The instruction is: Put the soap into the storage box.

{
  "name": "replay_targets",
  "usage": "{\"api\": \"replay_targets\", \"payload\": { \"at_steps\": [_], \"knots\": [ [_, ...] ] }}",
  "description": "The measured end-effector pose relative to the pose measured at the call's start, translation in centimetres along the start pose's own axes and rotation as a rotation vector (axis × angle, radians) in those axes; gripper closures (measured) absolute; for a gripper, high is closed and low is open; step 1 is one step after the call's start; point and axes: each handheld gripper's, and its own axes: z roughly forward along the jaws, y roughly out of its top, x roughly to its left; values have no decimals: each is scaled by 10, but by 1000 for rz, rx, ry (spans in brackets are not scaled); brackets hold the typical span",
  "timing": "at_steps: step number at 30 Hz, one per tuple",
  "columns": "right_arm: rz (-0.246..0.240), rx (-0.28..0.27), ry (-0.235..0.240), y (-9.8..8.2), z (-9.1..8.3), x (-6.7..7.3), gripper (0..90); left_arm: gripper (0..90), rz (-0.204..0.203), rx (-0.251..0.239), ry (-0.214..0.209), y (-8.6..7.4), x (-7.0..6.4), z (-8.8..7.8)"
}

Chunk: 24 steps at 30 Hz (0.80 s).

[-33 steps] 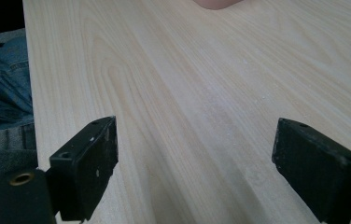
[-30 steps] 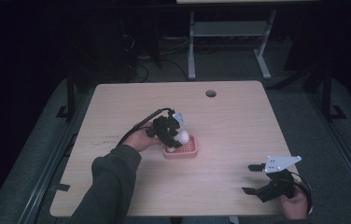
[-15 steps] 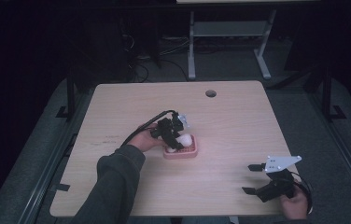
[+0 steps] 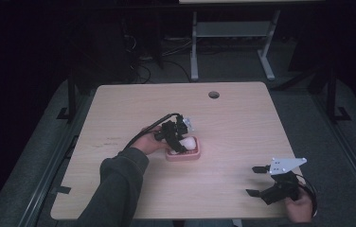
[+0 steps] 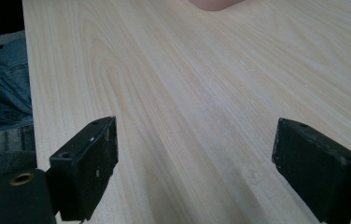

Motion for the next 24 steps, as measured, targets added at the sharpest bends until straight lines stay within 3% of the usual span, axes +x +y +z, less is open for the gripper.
{"api": "replay_targets", "payload": {
  "at_steps": [8, 24],
  "knots": [
    [-2, 1, 1, 0, 0, 0, 141, 483, -2, -1, -6, 0, 1, 1],
    [5, 5, -4, 1, 1, 0, 140, 388, -34, -71, 12, -11, -4, -20]
  ]
}}
